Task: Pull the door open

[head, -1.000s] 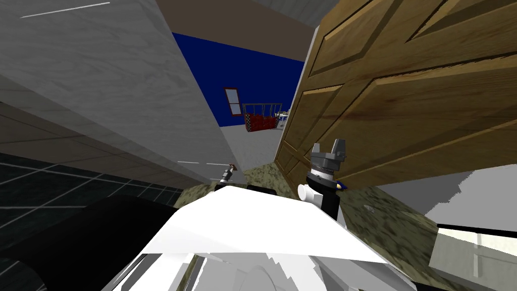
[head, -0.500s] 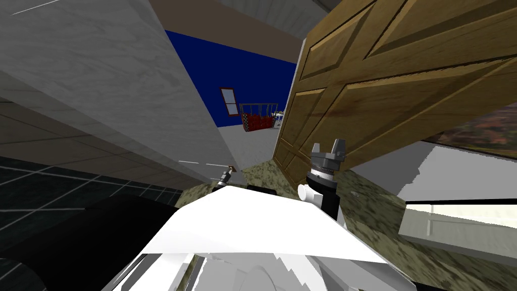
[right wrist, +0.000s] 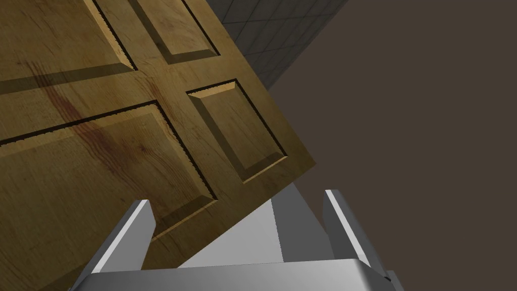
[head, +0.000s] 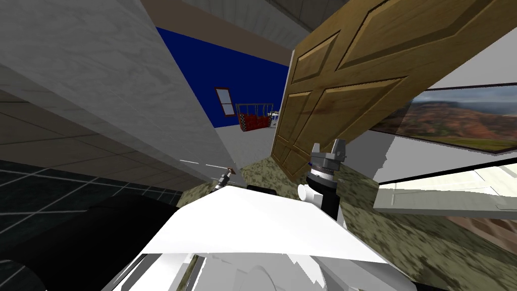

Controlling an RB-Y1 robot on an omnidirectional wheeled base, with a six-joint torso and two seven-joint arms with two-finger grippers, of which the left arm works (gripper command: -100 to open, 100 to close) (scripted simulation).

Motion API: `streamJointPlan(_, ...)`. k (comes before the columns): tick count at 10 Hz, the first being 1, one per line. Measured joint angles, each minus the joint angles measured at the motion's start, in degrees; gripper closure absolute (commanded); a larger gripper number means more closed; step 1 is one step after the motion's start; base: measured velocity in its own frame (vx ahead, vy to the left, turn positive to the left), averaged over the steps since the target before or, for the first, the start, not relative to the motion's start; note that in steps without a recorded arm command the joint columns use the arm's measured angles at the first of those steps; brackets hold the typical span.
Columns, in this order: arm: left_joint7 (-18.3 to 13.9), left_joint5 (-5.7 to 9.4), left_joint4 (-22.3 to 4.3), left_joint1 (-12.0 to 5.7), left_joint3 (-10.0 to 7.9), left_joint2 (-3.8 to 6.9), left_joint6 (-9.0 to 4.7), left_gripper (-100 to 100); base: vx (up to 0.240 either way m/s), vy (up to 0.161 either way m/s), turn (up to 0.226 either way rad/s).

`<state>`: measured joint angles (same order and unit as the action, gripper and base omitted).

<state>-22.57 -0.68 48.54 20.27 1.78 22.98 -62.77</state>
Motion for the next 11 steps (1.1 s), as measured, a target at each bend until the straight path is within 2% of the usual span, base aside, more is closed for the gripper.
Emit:
streamJointPlan(1, -0.09, -0.09, -0.15, 0.18, 0.16, -0.04, -0.07, 100, -0.115, 0.027, -0.029)
streamJointPlan(4, 0.11, 0.12, -2.59, -3.35, 0.57, -0.30, 0.47, 100, -0.175, 0.029, -0.066)
streamJointPlan(5, 0.22, 0.19, -4.48, -5.12, 0.72, -0.42, 0.14, 100, -0.179, 0.043, -0.064)
streamJointPlan(7, 0.40, 0.36, -7.13, -8.47, 1.24, -0.69, 0.45, 100, -0.244, 0.060, -0.080)
streamJointPlan(10, 0.83, 0.60, -11.07, -13.28, 2.00, -1.18, 1.32, 100, -0.197, 0.042, -0.052)
streamJointPlan(11, 0.89, 0.64, -11.21, -13.97, 2.25, -1.21, 1.91, 100, -0.129, 0.036, -0.035)
